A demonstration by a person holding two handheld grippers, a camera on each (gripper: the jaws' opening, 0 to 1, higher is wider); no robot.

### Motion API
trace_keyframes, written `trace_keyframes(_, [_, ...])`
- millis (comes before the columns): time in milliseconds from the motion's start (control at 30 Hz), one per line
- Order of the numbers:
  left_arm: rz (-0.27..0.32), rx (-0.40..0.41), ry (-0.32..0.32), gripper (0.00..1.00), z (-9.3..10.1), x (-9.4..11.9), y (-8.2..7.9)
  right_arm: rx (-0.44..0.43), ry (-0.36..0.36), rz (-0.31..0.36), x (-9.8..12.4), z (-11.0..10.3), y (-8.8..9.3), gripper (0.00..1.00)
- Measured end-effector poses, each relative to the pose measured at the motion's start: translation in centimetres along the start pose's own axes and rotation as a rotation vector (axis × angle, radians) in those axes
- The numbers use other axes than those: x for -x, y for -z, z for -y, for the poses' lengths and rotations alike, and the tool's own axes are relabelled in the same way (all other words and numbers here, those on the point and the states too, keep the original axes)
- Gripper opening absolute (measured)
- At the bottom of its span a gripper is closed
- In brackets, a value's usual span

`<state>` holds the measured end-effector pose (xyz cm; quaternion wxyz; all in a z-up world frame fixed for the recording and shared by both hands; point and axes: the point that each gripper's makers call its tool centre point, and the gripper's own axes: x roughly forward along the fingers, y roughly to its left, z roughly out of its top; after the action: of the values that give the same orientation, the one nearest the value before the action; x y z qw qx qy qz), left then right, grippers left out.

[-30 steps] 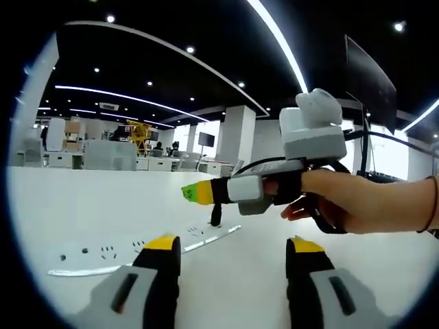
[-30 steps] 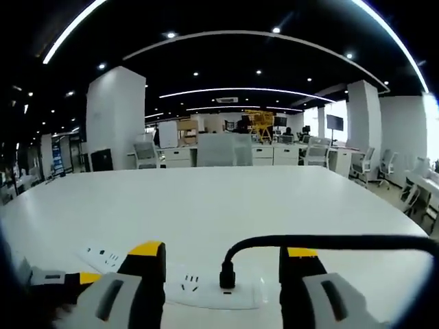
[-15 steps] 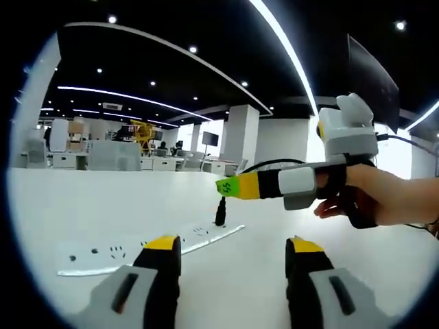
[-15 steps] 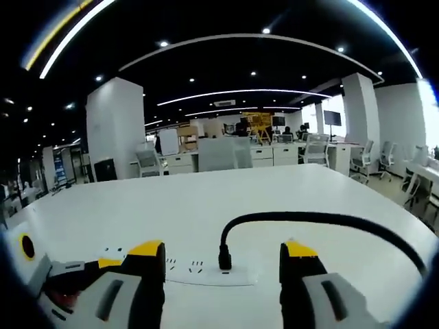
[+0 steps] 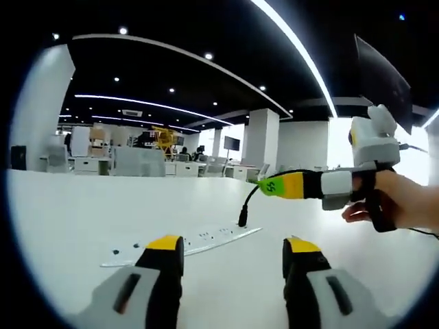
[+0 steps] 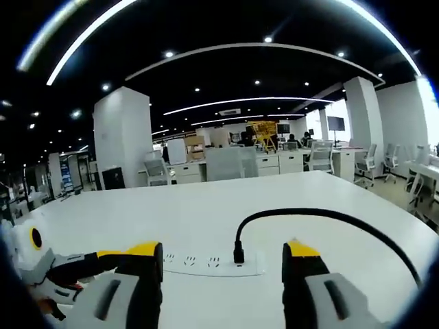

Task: Find the data cable on the table. Grasp the USB connector end of the cable and insert it into the USB port on the table

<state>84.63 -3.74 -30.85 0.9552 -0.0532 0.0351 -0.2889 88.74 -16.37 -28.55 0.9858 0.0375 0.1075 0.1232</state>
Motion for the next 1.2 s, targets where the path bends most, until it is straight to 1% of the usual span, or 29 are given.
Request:
trace_keyframes(133, [0.015,-0.017,-0.039,0.63,-1.1,1.7,-1.5,0.002,-0.006,0.029,1.0,-1.0,-0.4,0.71])
trace_keyframes(233, [0.036,0.011,-0.053,0.63,-1.4,3.2,-2.6,-0.006,-0.011,0.061,2.1,-1.6,-0.9,0.71])
trace_keyframes(333, [0.053,-0.02,-0.086,0.65,-2.0,4.6,-3.5,-0.016,-0.018,0.086,3.0,-2.3,-1.3,0.7])
trace_keyframes(467, [0.07,-0.023,-0.106,0.7,-2.3,6.3,-4.4,-0.002,-0.015,0.124,4.5,-3.0,-2.0,0.73])
trace_keyframes(500, [0.075,-0.023,-0.11,0.71,-2.3,6.9,-4.7,0.0,-0.012,0.143,5.3,-3.2,-2.3,0.73])
trace_keyframes(633, [0.095,-0.041,-0.132,0.72,-2.5,9.0,-5.8,-0.029,-0.013,0.185,7.1,-3.7,-3.0,0.74])
trace_keyframes(767, [0.108,-0.041,-0.157,0.72,-2.9,10.9,-7.2,-0.026,-0.019,0.224,9.1,-4.6,-3.5,0.74])
trace_keyframes(833, [0.109,-0.039,-0.165,0.69,-2.9,12.1,-7.7,-0.016,-0.021,0.235,9.8,-4.9,-3.6,0.74])
trace_keyframes(867, [0.119,-0.048,-0.169,0.67,-2.9,13.0,-8.1,-0.01,-0.025,0.245,10.5,-5.2,-3.7,0.74])
trace_keyframes(933, [0.127,-0.064,-0.182,0.67,-3.0,14.1,-8.7,-0.002,-0.029,0.264,11.3,-5.7,-3.8,0.75])
trace_keyframes(1033, [0.137,-0.085,-0.184,0.67,-2.8,15.9,-9.2,-0.013,-0.044,0.273,12.4,-6.2,-3.8,0.77])
trace_keyframes(1133, [0.126,-0.123,-0.199,0.68,-2.7,17.8,-9.5,-0.018,-0.051,0.282,13.5,-6.7,-3.8,0.77])
trace_keyframes(1200, [0.133,-0.142,-0.205,0.68,-2.7,18.9,-9.8,-0.013,-0.052,0.296,14.4,-7.0,-3.9,0.77])
